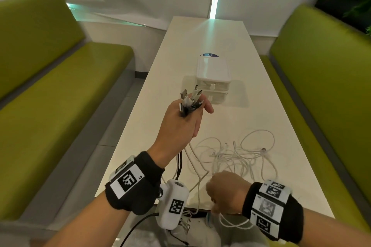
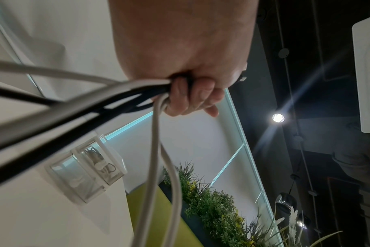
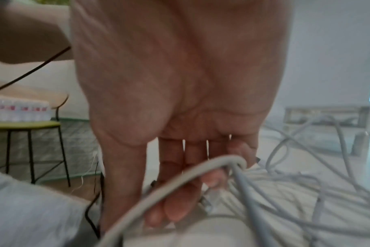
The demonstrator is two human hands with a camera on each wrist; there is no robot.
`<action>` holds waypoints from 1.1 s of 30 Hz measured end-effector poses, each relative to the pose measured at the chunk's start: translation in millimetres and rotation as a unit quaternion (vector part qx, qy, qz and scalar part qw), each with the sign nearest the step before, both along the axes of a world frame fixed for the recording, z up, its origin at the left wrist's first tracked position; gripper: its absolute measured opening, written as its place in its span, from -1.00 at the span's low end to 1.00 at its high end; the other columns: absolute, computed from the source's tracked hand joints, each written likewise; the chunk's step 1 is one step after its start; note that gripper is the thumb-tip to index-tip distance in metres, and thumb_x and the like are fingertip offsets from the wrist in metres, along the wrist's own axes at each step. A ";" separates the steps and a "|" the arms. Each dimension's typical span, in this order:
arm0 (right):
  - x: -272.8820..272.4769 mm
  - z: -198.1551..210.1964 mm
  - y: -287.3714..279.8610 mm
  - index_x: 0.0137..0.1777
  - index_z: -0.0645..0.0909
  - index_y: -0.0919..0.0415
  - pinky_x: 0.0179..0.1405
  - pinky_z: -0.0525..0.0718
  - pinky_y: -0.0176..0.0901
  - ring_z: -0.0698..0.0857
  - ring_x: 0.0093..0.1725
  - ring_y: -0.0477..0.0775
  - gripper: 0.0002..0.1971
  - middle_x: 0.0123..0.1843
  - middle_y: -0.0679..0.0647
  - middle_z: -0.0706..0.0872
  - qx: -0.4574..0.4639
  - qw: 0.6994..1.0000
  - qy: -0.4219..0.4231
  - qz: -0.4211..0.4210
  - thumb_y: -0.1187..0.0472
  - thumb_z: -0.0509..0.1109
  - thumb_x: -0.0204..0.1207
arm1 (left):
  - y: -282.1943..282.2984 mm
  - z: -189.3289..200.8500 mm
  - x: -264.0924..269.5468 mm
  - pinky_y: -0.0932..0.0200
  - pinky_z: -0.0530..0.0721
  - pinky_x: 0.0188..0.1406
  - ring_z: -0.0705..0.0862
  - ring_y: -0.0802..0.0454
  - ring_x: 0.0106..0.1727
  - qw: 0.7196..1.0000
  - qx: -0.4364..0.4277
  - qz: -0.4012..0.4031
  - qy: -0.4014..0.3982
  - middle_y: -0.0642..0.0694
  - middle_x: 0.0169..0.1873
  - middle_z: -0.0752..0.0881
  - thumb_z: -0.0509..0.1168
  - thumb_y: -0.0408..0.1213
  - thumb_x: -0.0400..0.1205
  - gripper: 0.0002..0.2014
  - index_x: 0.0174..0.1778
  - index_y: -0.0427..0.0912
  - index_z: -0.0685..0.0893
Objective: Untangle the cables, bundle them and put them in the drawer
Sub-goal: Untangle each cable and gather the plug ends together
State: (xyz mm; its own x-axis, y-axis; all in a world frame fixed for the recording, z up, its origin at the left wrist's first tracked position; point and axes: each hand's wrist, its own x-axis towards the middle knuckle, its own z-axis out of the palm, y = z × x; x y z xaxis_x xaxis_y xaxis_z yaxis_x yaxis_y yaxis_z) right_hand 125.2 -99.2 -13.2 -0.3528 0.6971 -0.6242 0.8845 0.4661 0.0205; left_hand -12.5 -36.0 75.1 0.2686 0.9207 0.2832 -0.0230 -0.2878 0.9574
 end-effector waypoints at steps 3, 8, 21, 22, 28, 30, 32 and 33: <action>5.6 -0.3 5.2 -0.04 0.68 0.33 -0.03 0.75 0.03 0.67 -0.20 0.13 -0.79 -0.18 0.14 0.69 -0.013 0.999 0.026 -0.029 0.15 0.37 0.59 | -0.3 -0.6 -1.2 0.51 0.37 -0.57 0.28 0.15 -0.70 1.000 -0.002 -0.002 -0.003 -0.16 -0.68 0.36 0.11 -0.31 0.78 -0.71 -0.19 -0.27 0.64; 18.6 26.4 33.7 -0.10 0.53 0.08 -0.02 0.68 -0.07 0.62 -0.16 0.01 -0.81 -0.18 -0.05 0.60 0.033 0.983 0.139 -0.116 0.00 0.27 0.67 | 0.9 -1.1 -5.3 0.55 0.38 -0.54 0.28 0.14 -0.70 1.000 -0.001 0.004 0.004 -0.17 -0.68 0.36 0.10 -0.33 0.78 -0.71 -0.21 -0.24 0.64; 32.0 109.8 63.9 -0.13 0.61 0.36 -0.48 0.76 0.11 0.76 -0.45 0.33 -0.80 -0.33 0.23 0.79 0.150 0.733 0.606 -0.269 0.19 0.43 0.59 | 9.8 -17.0 0.5 0.24 0.55 -0.57 0.54 0.14 -0.64 0.987 0.013 0.021 0.158 0.14 -0.18 0.74 0.21 -0.34 0.73 -0.73 0.26 0.09 0.61; 30.1 111.5 63.3 -0.14 0.63 0.36 -0.47 0.75 0.11 0.75 -0.45 0.33 -0.80 -0.33 0.25 0.79 0.160 0.720 0.621 -0.264 0.20 0.44 0.58 | 9.4 -17.9 1.3 0.27 0.56 -0.55 0.55 0.15 -0.64 0.986 0.009 0.011 0.168 0.17 -0.33 0.74 0.21 -0.35 0.73 -0.72 0.22 0.14 0.59; 33.6 101.0 68.4 -0.07 0.77 0.10 -0.23 0.72 0.01 0.71 -0.29 0.08 -0.83 -0.23 -0.07 0.77 0.244 0.706 0.620 -0.241 0.06 0.39 0.61 | 15.5 -25.0 4.2 -0.14 0.56 -0.30 0.58 -0.08 -0.41 0.987 0.022 0.011 0.161 0.02 -0.43 0.70 0.17 -0.40 0.62 -0.74 -0.32 -0.07 0.67; 37.3 86.9 68.3 0.08 0.73 -0.05 -0.04 0.73 -0.10 0.73 -0.11 -0.09 -0.84 -0.06 -0.18 0.77 0.251 0.743 0.572 -0.242 0.00 0.35 0.62 | 16.0 -25.9 3.3 -0.27 0.59 -0.11 0.58 -0.29 -0.33 0.989 0.020 0.034 0.145 -0.05 -0.47 0.65 0.17 -0.40 0.64 -0.73 -0.32 -0.08 0.66; 37.6 70.1 64.1 0.29 0.64 -0.07 0.14 0.70 -0.17 0.70 0.07 -0.24 -0.70 0.11 -0.20 0.75 0.202 0.808 0.504 -0.228 -0.07 0.36 0.59 | 15.8 -25.3 2.6 -0.23 0.60 -0.07 0.62 -0.20 -0.33 0.989 0.030 0.050 0.137 0.02 -0.48 0.62 0.17 -0.45 0.64 -0.75 -0.30 -0.17 0.66; 36.1 61.5 61.4 0.36 0.59 -0.07 0.21 0.67 -0.19 0.68 0.14 -0.26 -0.61 0.19 -0.19 0.73 0.171 0.841 0.469 -0.209 -0.11 0.38 0.57 | 16.2 -24.3 2.5 -0.08 0.60 -0.13 0.65 -0.06 -0.33 0.990 0.029 0.052 0.129 0.08 -0.45 0.64 0.16 -0.49 0.63 -0.77 -0.27 -0.21 0.66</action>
